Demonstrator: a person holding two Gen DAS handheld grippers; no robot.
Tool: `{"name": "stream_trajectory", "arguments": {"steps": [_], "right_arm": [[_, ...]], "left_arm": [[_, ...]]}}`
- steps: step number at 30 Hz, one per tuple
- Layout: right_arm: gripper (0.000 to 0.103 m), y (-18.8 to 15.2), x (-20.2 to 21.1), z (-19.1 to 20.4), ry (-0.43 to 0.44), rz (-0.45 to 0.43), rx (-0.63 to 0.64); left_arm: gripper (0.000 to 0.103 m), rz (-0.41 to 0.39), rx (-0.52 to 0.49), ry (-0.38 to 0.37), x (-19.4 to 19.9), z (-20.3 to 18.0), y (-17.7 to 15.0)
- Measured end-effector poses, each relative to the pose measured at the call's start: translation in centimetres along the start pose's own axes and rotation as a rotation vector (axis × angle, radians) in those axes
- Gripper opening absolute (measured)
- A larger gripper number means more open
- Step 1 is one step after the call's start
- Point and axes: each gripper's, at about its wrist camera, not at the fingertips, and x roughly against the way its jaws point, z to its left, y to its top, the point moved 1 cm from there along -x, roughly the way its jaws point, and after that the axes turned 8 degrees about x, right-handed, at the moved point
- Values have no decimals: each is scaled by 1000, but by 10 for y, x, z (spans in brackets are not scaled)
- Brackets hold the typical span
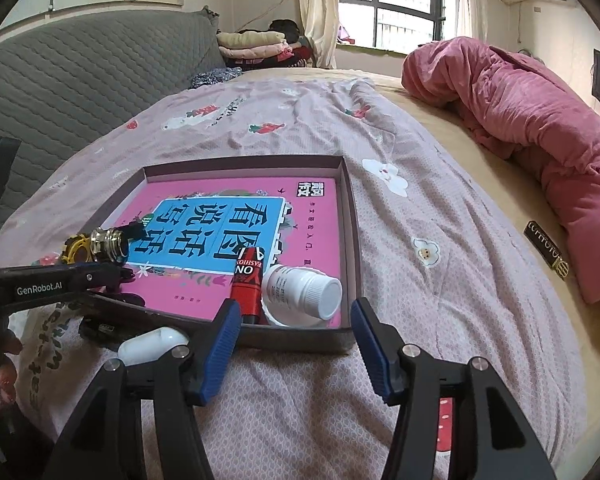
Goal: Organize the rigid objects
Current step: 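Open left tool to release the plug while right tool releases the pill bottle, then withdraw left tool toward the black folding knife while right tool moves to the earbud case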
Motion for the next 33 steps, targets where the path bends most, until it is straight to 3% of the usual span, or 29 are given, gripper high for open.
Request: {"name": "stream_trajectory", "arguments": {"steps": [19, 25, 33], "right_arm": [[58, 6, 22, -1, 17, -65, -15], [66, 7, 31, -3, 21, -90, -35], [66, 8, 41, 5, 67, -105, -22]], "left_arm": [[64, -50, -40, -18, 36, -10, -3], [65, -70, -24, -9, 51, 1, -5], [66, -73, -19, -4, 63, 11, -12]]}}
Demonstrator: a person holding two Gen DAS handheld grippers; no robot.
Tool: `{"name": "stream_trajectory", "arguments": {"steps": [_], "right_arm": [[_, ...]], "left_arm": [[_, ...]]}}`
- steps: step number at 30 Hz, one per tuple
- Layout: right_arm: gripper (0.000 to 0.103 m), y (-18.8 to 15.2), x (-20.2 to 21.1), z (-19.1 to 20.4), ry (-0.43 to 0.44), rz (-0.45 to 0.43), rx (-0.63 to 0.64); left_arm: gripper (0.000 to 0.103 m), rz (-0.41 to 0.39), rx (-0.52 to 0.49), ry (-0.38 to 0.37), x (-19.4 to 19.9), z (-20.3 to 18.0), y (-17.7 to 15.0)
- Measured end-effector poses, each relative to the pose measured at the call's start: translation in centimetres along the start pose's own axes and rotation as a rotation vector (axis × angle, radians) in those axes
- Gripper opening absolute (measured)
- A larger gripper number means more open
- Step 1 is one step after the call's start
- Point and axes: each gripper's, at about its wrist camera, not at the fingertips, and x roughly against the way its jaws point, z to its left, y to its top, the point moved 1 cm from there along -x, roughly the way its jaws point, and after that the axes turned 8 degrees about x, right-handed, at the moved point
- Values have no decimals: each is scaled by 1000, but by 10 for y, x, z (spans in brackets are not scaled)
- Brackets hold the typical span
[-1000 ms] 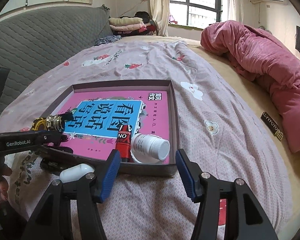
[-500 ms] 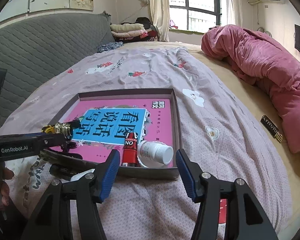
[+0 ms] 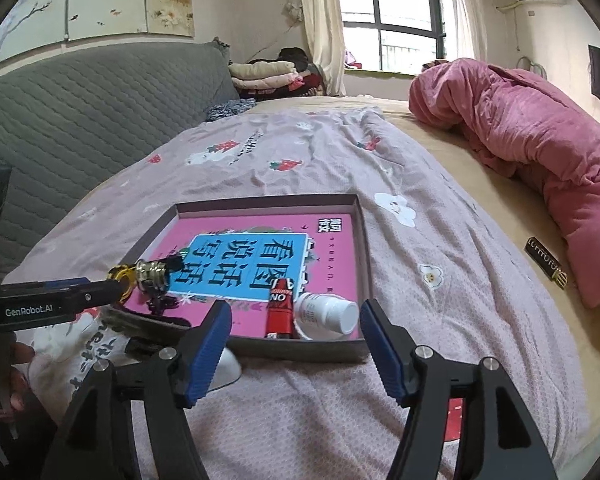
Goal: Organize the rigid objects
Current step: 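Withdraw left tool toward the black folding knife while right tool moves to the earbud case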
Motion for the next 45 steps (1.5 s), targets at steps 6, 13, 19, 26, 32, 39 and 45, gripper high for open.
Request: {"name": "stream_trajectory", "arguments": {"steps": [6, 13, 19, 26, 32, 39, 45], "right_arm": [[66, -2, 4, 11, 39, 7, 25], [66, -7, 4, 19, 69, 32, 43], [66, -10, 5, 27, 83, 46, 76], [66, -12, 3, 31, 96, 62, 92], [66, -13, 1, 29, 96, 72, 88], [66, -16, -3, 27, 94, 87, 77], [66, -19, -7, 26, 95, 99, 64]], "left_arm": [[67, 15, 2, 3, 3, 3, -10], [67, 49, -1, 0, 1, 3, -20], [68, 80, -17, 7, -3, 2, -29], [68, 123, -6, 14, -9, 0, -41], [68, 115, -109, 34, -18, -8, -48], [68, 129, -235, -95, -35, -14, -35], [68, 169, -360, -180, -48, -26, -37]]}}
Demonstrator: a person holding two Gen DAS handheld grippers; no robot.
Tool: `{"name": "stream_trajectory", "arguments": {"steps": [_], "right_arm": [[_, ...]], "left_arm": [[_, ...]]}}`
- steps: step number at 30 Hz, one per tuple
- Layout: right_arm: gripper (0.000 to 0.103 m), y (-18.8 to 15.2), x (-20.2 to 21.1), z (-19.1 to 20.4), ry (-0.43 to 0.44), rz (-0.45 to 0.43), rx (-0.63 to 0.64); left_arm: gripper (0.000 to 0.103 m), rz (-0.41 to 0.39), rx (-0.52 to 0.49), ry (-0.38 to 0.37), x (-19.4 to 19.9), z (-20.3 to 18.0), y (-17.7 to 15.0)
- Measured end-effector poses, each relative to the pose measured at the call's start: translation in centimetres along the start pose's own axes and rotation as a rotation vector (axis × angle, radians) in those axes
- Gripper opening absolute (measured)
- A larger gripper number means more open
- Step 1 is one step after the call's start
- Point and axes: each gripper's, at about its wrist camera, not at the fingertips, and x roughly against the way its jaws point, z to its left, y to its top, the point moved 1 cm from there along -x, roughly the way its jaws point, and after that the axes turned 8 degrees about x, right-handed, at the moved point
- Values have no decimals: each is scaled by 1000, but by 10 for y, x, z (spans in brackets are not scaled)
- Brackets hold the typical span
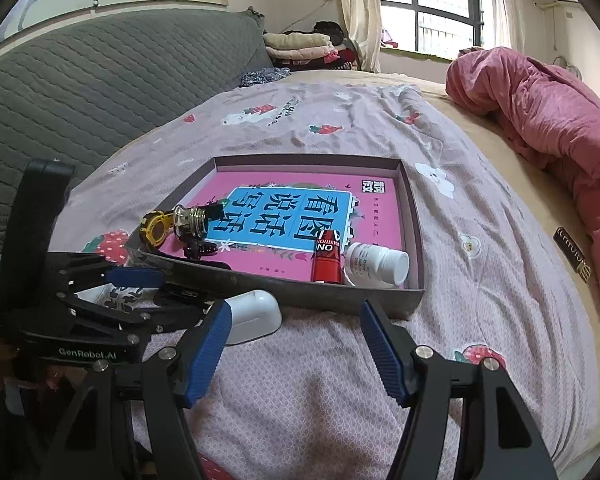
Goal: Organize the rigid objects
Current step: 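Withdraw left tool toward the black folding knife while right tool moves to the earbud case, then close left tool on the black folding knife while right tool grasps the white earbud case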
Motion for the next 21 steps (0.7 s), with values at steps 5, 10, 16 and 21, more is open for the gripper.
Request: {"name": "stream_trajectory", "arguments": {"steps": [5, 10, 16, 21], "right_arm": [[66, -1, -3, -3, -6, 12, -10], [66, -2, -6, -2, -6, 21, -14], [66, -1, -15, 3, 19, 47, -26], [66, 4, -28, 8, 53, 85, -66]], "left_arm": [[67, 49, -87, -82, -6, 4, 4], [67, 107, -228, -134, -9, 5, 4], [67, 157, -355, -71, -25, -5, -4], [67, 136, -330, -96, -29, -4, -4]]}}
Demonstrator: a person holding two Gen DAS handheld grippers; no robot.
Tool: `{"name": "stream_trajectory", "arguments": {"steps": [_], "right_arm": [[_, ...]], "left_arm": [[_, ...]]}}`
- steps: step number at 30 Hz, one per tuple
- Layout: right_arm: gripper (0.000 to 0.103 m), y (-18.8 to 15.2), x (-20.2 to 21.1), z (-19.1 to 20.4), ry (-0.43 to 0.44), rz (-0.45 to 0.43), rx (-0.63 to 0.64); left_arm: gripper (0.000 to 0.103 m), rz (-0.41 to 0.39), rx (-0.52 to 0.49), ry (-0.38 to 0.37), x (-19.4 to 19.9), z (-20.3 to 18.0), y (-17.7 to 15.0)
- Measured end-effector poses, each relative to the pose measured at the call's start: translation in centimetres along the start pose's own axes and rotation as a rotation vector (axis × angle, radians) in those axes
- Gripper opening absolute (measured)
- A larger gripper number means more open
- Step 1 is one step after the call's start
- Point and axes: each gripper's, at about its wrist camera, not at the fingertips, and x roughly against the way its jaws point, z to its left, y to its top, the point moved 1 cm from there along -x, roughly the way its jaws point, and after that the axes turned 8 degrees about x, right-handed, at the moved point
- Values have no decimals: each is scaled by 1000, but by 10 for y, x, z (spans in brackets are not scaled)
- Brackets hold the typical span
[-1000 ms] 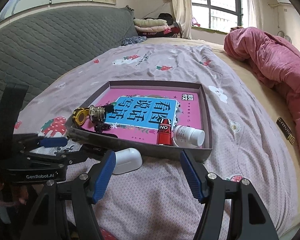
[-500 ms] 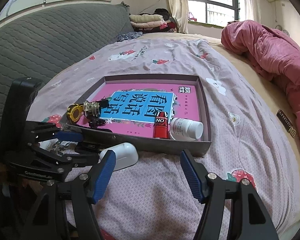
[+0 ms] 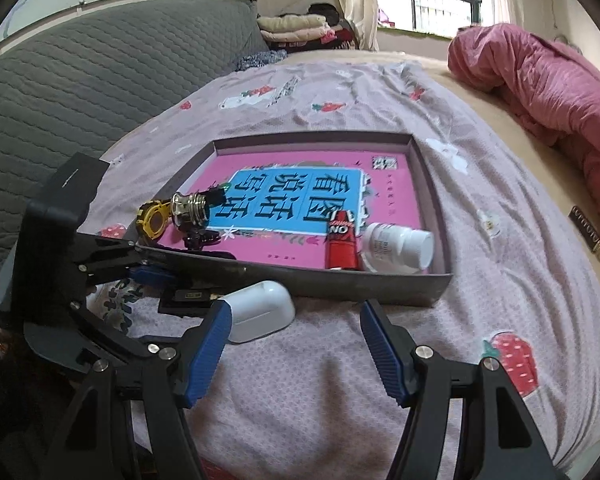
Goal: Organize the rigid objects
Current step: 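Close left tool on the black folding knife while right tool grasps the white earbud case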
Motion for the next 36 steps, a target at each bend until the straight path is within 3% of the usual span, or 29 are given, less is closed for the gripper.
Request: {"name": "stream_trajectory", "arguments": {"steps": [13, 24, 36], "right_arm": [[66, -1, -45, -4, 97, 124, -280], [65, -2, -69, -5, 116, 178, -409], [47, -15, -58, -20, 177, 220, -437]], "left_arm": [[41, -54, 61, 59, -4, 4, -1], [40, -33, 134, 114, -7, -2, 2], [37, -46, 177, 114, -2, -8, -2]]}}
